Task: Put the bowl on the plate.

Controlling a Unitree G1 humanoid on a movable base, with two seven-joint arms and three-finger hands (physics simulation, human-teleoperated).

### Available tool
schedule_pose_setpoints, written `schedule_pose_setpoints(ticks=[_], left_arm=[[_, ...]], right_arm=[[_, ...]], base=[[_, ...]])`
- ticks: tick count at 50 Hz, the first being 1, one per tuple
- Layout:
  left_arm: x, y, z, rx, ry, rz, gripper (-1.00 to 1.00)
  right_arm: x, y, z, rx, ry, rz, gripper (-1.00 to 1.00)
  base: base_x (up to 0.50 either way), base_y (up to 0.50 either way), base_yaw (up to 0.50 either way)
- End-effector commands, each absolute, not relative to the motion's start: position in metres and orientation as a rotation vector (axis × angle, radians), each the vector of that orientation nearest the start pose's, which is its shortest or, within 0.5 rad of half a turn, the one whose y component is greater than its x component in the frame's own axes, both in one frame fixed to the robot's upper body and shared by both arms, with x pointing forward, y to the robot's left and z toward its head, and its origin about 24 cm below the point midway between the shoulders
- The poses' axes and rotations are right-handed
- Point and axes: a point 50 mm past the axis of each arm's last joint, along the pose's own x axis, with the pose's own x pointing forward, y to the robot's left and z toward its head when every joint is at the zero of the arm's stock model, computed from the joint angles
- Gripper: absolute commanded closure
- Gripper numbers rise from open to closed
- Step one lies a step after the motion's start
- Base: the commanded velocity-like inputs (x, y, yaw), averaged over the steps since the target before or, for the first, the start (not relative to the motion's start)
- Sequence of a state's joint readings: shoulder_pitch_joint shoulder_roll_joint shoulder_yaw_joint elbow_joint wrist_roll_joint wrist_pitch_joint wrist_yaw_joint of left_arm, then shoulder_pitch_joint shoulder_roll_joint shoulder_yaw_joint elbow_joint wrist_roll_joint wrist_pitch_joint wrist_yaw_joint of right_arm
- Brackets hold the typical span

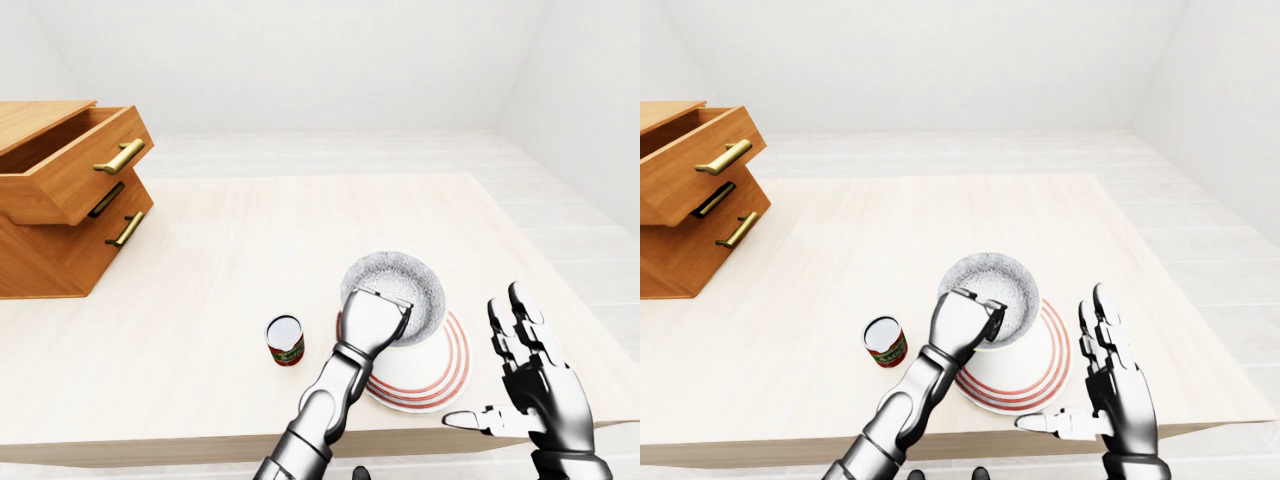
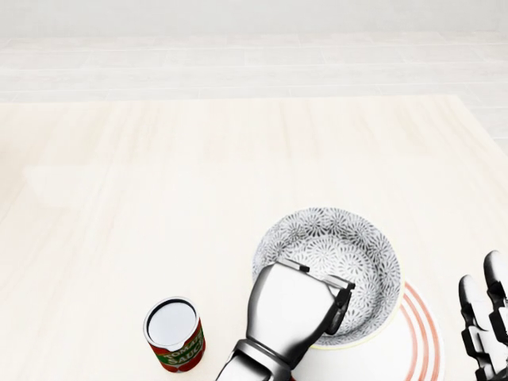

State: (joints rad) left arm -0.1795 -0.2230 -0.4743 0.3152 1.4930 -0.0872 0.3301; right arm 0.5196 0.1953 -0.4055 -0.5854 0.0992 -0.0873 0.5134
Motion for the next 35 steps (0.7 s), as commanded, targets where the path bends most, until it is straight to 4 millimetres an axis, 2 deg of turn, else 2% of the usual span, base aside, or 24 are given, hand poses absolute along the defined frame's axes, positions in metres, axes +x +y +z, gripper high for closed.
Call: schedule_pose_setpoints(ticks=[1, 12, 35], left_arm=[[0.246, -0.034, 0.045, 1.211, -0.638, -0.264, 1.00], [0.240, -0.037, 0.032, 1.215, -0.605, -0.301, 1.00], [0.234, -0.042, 0.018, 1.244, -0.614, -0.333, 1.00]], right_arm=[[0.124, -0.222, 0.085, -0.045, -0.167, -0.076, -1.00], [0.126, -0.222, 0.086, -0.052, -0.172, -0.079, -1.00], [0.129, -0.224, 0.081, -0.044, -0.160, -0.078, -1.00]], base=[[0.00, 0.00, 0.00], [0.00, 0.00, 0.00], [0.00, 0.00, 0.00]])
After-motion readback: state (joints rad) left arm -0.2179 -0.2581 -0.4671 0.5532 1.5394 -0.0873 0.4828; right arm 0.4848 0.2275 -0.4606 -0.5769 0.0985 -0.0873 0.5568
